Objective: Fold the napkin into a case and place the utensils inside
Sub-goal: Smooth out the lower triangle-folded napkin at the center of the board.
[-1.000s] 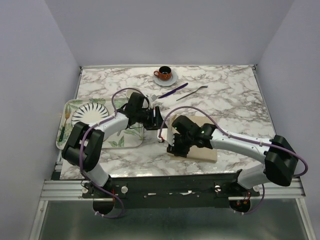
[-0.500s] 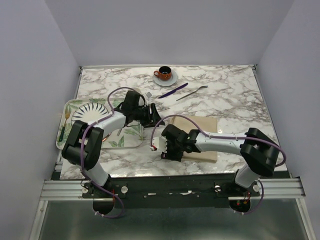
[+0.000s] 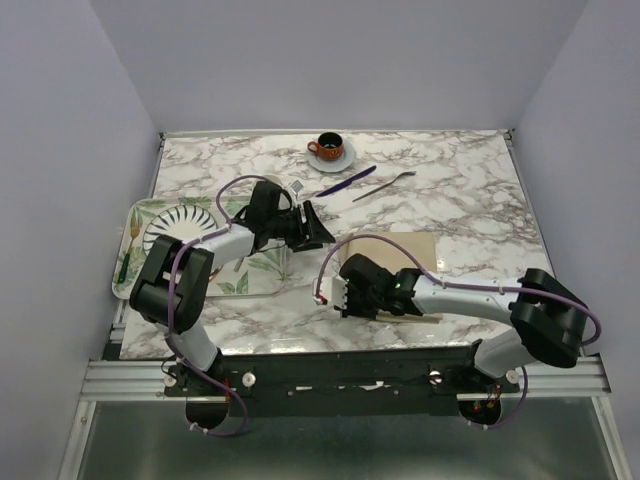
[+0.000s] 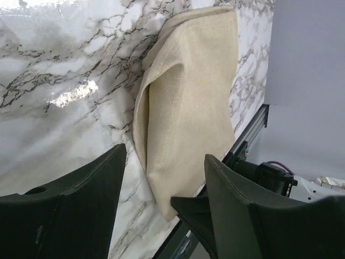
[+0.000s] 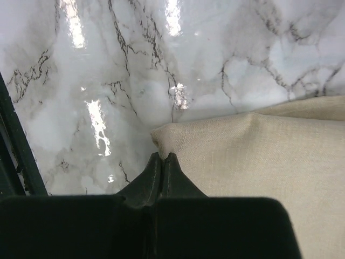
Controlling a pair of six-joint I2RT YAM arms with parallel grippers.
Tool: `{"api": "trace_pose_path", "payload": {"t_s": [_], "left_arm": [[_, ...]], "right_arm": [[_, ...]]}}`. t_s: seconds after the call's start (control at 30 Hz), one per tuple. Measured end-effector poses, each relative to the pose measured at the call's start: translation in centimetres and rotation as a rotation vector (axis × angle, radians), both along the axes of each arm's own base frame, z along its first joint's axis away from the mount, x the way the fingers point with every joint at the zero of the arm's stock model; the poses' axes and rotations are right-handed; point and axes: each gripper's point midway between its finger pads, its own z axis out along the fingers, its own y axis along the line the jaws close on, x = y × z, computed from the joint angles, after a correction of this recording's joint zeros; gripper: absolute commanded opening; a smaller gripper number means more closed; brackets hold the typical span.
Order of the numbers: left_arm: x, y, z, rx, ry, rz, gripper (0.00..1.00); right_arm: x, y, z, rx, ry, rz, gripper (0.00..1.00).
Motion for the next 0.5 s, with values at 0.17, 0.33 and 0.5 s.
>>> {"api": "trace_pose_path", "payload": {"t_s": [0.17, 0.33, 0.5], "left_arm": [[0.7, -1.1, -0.6, -0.023, 0.019, 0.003, 0.68], [0.8, -3.2, -0.2, -0.048, 0.014, -0.024, 0.65], [0.9, -5.2, 0.4, -0.071, -0.006, -0.056, 0.64]], "right_arm": [[0.4, 0.4, 2.2, 0.071, -0.053, 0.002, 0.01], [0.2, -0.2, 1.5, 0.074, -0.063, 0.005, 0.01], [0.0, -0.8, 0.9, 0.058, -0.065, 0.011, 0.01]]}}
